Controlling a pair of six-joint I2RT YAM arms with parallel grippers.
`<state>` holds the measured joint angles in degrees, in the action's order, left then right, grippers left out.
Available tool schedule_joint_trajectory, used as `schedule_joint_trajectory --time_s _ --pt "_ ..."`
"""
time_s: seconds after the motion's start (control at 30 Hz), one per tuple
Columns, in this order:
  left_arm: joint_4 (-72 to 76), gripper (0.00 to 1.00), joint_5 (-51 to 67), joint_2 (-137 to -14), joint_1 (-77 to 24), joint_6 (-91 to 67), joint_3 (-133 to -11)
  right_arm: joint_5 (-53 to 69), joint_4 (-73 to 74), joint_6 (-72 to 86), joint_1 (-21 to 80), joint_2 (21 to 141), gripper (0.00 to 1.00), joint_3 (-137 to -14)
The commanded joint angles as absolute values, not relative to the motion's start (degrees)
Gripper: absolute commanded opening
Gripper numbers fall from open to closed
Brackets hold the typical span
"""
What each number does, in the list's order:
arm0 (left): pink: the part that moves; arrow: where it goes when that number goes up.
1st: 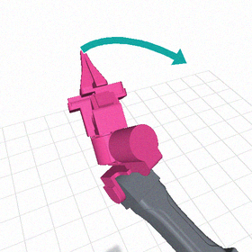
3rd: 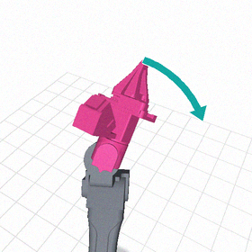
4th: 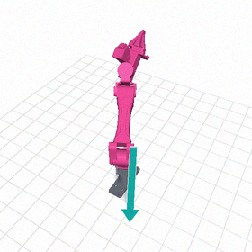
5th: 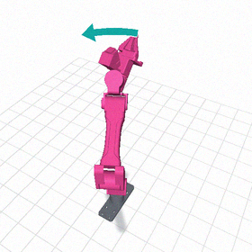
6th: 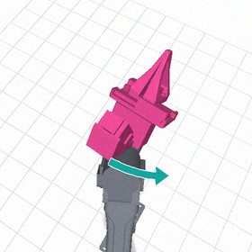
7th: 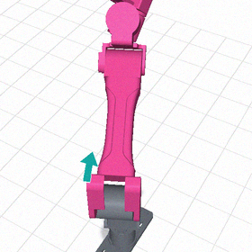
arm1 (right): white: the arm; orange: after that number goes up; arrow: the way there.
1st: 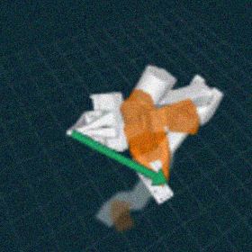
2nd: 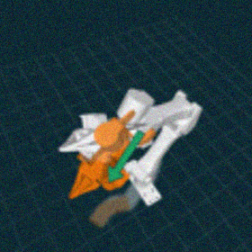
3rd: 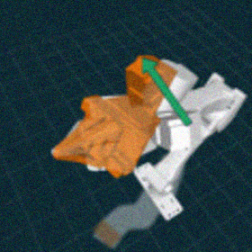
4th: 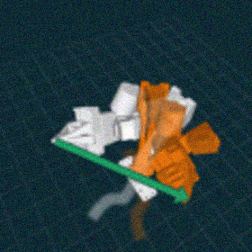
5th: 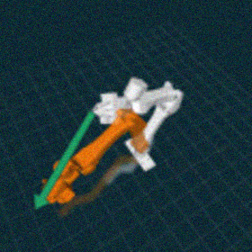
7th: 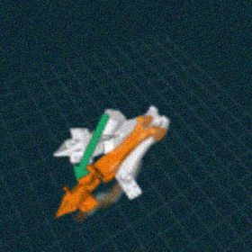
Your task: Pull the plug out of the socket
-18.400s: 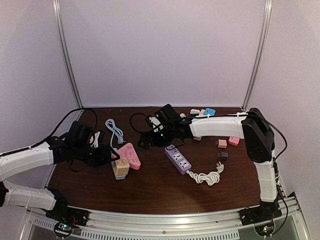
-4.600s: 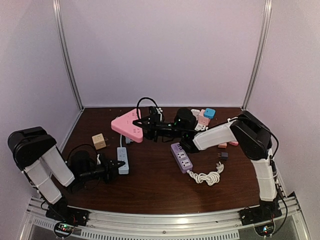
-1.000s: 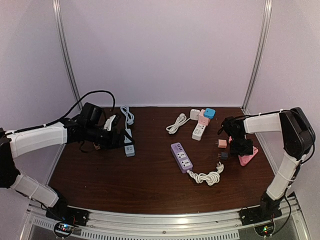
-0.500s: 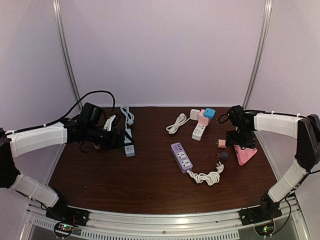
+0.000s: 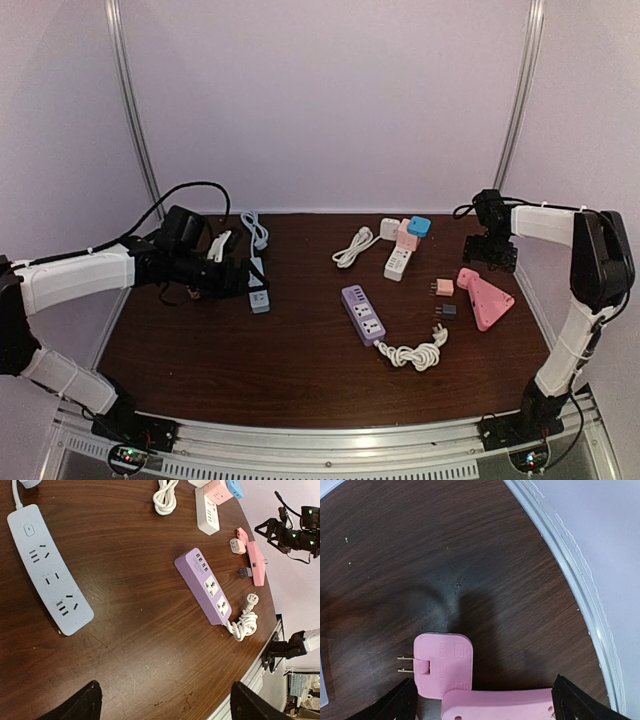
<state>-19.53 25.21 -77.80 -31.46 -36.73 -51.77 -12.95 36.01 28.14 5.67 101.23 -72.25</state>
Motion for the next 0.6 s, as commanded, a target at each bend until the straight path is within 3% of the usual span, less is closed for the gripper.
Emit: schedule_joint_trajectory --time_s 0.0,0.57 --pt "-19.1 0.90 24.3 -76.4 -31.6 -36.9 -51.7 -11.9 35.5 25.9 4.0 104.7 0.94 -74.4" --pt "-19.1 0.90 25.8 -79.1 -31.7 -36.1 -53.3 -9.2 32.1 29.3 3.5 89.8 0.92 -53.2"
